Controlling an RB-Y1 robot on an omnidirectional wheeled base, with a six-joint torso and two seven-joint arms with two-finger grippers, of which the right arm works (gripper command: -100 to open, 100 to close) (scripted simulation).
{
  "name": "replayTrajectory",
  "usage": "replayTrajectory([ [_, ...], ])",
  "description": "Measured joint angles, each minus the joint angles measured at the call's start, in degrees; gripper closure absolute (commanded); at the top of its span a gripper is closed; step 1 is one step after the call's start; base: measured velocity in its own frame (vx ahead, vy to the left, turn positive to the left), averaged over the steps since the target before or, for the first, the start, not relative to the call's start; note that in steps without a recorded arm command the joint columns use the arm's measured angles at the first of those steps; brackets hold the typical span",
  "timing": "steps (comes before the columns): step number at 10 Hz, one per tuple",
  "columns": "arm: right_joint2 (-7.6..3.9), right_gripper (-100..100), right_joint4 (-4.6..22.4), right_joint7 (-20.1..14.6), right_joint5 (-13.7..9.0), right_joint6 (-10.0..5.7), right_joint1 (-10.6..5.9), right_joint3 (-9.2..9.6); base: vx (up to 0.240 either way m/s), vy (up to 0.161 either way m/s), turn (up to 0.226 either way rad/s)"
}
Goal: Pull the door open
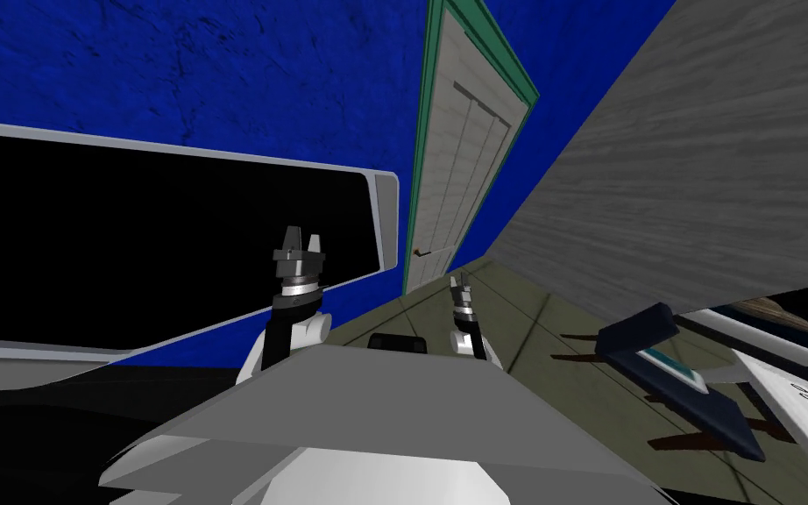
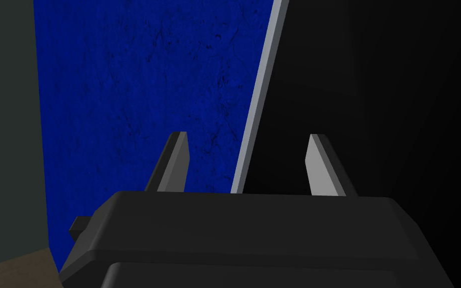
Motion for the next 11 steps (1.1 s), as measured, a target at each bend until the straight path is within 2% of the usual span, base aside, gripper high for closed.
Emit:
replayTrajectory([
  [2,-1.02,-100,3.9,-1.2,-0.1,-1.07,-1.30,0.77,0.074,-0.045,0.127],
  [3,-1.40,-100,4.9,-1.7,-0.2,-1.39,-1.33,0.92,0.053,-0.029,0.121],
  [8,-3.22,-100,12.9,-4.0,-0.3,-3.01,-3.82,2.41,0.056,-0.038,0.126],
  [11,-4.15,-100,16.1,-5.2,-0.5,-3.54,-4.73,2.93,0.042,-0.028,0.099],
])
